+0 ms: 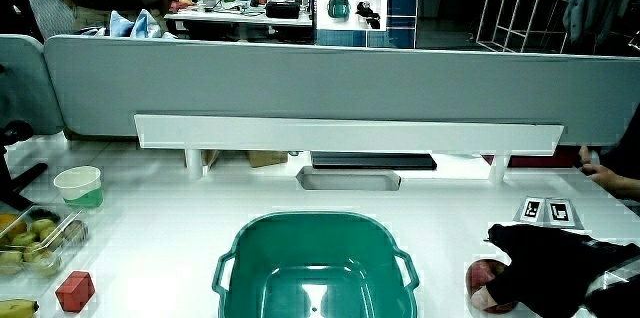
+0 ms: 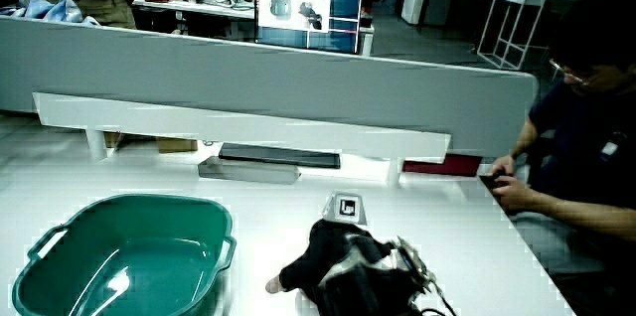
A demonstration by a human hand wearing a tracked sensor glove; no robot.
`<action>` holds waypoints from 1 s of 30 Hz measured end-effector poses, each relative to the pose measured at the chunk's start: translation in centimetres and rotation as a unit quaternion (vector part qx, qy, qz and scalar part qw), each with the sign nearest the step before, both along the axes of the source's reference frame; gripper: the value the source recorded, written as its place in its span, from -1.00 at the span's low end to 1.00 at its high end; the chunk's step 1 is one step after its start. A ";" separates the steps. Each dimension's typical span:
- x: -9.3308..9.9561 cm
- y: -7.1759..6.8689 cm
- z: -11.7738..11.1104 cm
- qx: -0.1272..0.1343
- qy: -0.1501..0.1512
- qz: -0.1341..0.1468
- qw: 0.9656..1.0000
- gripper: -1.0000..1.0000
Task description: Pick apple from desk
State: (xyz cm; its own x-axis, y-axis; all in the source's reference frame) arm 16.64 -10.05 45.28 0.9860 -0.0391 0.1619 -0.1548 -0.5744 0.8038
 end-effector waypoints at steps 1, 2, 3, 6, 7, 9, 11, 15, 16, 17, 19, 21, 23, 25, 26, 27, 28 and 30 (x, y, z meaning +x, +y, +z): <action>0.1 -0.1 0.2 -0.003 0.000 0.002 1.000 0.00; 0.3 -0.2 0.5 -0.009 -0.001 0.004 1.000 0.00; 0.4 -0.3 0.8 -0.007 0.007 0.010 1.000 0.00; 0.7 -0.4 1.5 -0.015 0.009 0.014 1.000 0.00; 0.6 -0.4 1.4 -0.013 0.007 0.010 1.000 0.00; 0.7 -0.5 1.8 -0.016 0.013 0.015 1.000 0.00; 0.8 -0.6 2.2 -0.022 0.018 0.013 1.000 0.00; 1.0 -0.5 2.6 -0.013 0.018 0.017 1.000 0.00; 1.0 -0.5 2.5 -0.009 0.013 0.017 1.000 0.04; 1.1 -0.6 2.6 -0.006 0.019 0.020 1.000 0.07; 1.1 -0.6 2.5 0.010 0.027 0.022 0.999 0.15; 1.0 -0.6 2.5 0.003 0.017 0.022 1.000 0.22; 1.1 -0.6 2.7 0.010 0.017 0.023 1.000 0.30; 1.2 -0.6 2.9 0.010 0.022 0.024 0.999 0.37; 1.2 -0.6 3.0 0.015 0.025 0.024 0.999 0.41; 1.2 -0.5 3.1 0.011 0.019 0.023 0.999 0.44; 1.3 -0.5 3.0 0.017 0.011 0.034 0.999 0.48; 1.2 -0.5 3.0 0.027 0.017 0.028 0.999 0.56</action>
State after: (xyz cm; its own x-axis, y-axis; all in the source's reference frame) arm 17.85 -10.59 48.27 0.9919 0.0086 0.1269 -0.0938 -0.6247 0.7752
